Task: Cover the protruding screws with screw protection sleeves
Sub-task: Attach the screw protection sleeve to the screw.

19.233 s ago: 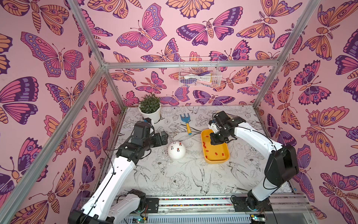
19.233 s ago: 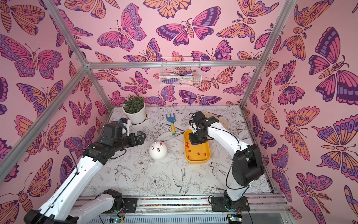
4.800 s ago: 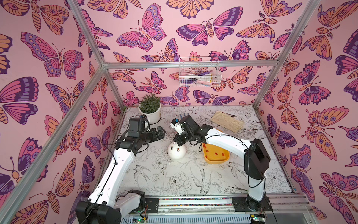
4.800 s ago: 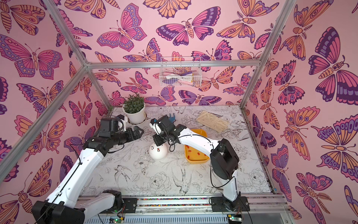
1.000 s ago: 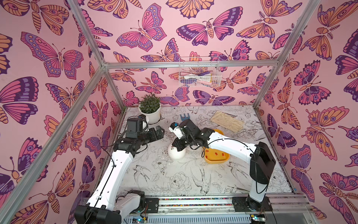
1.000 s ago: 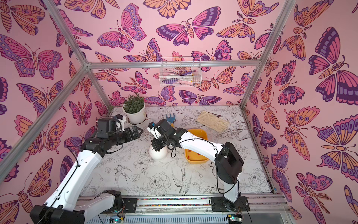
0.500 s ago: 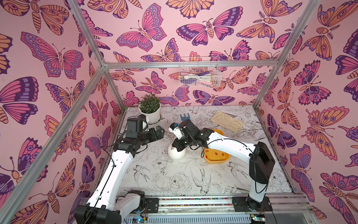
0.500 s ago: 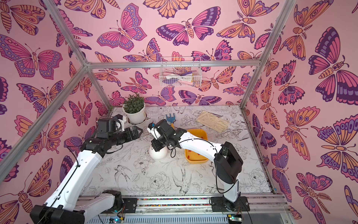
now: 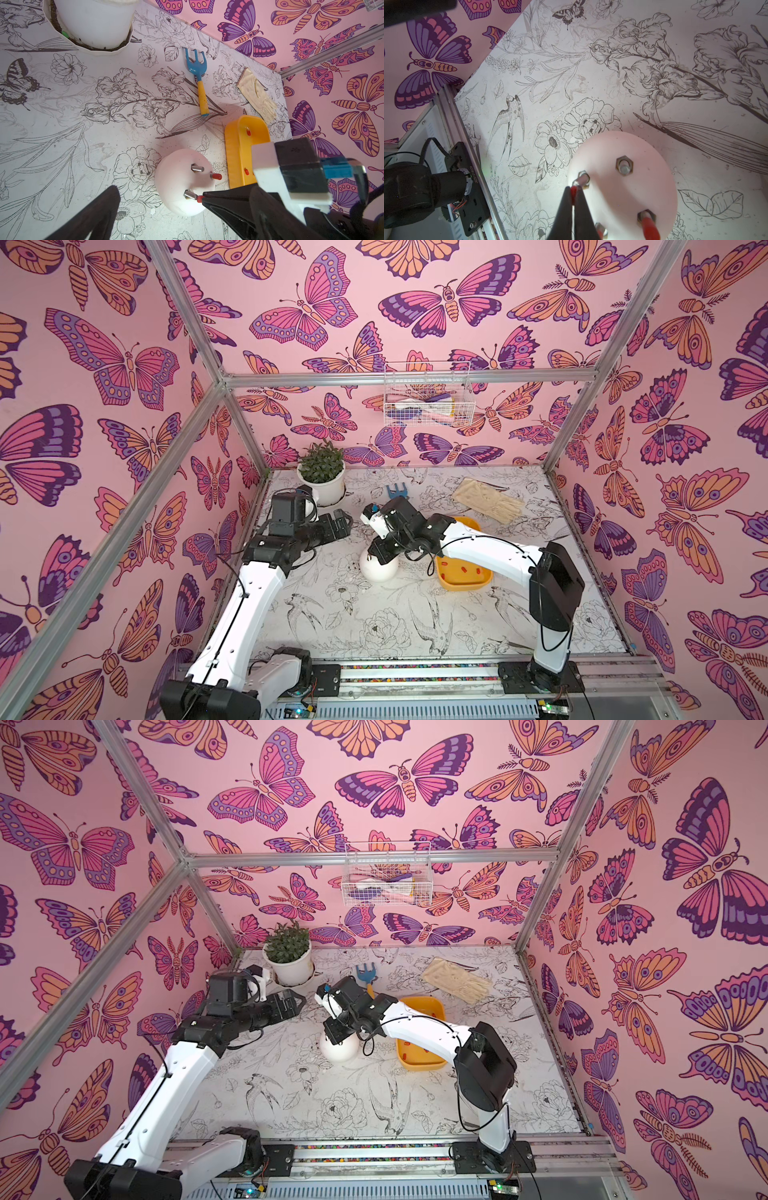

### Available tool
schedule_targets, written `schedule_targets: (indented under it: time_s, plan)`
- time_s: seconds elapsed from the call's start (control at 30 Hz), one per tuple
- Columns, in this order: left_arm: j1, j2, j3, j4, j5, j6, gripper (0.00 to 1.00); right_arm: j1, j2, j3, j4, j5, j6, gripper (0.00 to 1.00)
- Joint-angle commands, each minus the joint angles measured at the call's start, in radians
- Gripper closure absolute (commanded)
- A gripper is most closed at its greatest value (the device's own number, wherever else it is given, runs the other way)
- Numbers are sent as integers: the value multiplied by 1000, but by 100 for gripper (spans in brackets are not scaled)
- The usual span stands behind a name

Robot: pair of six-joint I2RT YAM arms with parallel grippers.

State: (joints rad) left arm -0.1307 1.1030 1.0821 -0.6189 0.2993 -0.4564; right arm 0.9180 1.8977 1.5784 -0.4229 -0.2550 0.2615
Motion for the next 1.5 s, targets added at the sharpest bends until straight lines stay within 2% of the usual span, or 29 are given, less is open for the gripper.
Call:
schedule_targets:
  time_s: [0.0,1.47]
  plan:
    - [8,-6,-5,-6,14,7,0,1,11,37,-13,7,-11,93]
    - [10,-12,-7,-7,16,8,0,-8,25,14,-14,-9,-5,92]
